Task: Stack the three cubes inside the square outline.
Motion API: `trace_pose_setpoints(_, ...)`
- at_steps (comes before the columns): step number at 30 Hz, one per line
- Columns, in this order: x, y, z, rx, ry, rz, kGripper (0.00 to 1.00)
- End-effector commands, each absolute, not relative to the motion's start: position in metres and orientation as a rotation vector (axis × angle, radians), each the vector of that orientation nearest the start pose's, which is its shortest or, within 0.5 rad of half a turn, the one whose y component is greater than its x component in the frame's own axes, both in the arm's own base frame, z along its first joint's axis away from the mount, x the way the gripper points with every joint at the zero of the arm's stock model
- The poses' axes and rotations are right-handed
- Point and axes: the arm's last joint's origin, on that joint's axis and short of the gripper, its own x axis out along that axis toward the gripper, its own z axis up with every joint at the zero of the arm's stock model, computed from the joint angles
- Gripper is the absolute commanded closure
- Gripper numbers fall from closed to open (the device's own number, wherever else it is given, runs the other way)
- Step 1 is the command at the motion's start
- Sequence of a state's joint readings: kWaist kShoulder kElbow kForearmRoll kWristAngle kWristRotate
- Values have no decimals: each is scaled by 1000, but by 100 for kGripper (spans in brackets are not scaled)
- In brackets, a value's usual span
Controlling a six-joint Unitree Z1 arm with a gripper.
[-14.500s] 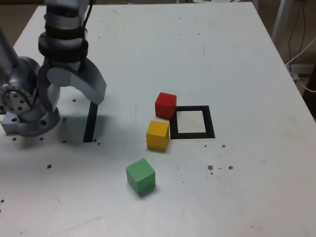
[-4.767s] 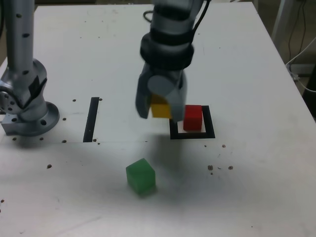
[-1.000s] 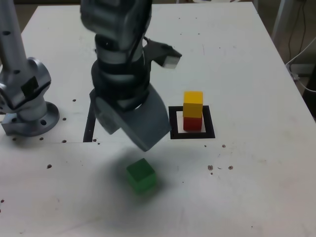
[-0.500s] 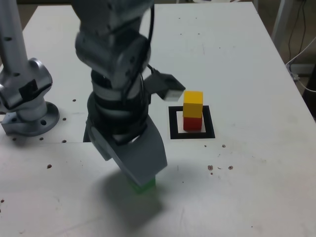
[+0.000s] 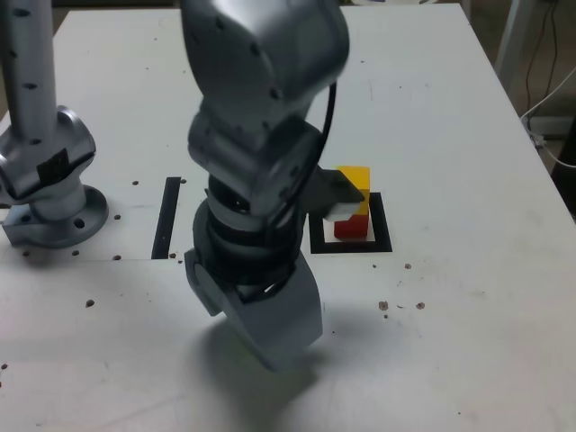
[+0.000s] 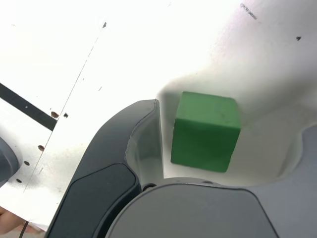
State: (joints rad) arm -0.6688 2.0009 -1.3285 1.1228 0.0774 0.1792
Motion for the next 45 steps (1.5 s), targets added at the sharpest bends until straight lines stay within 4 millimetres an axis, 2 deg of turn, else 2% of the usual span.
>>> trace_pose_setpoints(1,259,-199,211,785,1677,-569,35)
trace_pose_setpoints(6,258,-199,207,765,1681,-548,65)
trace_pose_setpoints(10,258,-199,208,760,1676,-539,75)
trace_pose_setpoints(19,258,-199,206,756,1676,-529,81)
trace_pose_setpoints(29,256,-198,210,741,1674,-528,81)
trace_pose_setpoints(37,252,-182,246,665,1731,-401,81)
trace_pose_setpoints(45,277,-147,292,460,1749,-248,81)
